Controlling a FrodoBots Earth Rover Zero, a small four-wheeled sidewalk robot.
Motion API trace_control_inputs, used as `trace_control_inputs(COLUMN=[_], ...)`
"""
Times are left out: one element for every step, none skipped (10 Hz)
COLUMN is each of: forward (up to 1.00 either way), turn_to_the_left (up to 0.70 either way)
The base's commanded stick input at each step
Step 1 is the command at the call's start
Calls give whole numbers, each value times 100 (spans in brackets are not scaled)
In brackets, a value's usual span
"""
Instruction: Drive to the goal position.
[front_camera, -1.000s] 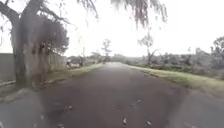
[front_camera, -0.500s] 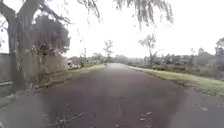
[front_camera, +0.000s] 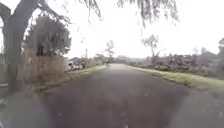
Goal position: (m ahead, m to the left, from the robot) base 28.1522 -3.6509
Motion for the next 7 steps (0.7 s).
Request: trace_control_inputs(forward=[70, 70, 70, 70, 70, 70, 70], turn_to_the_left=[0, 0, 0, 0, 0, 0, 0])
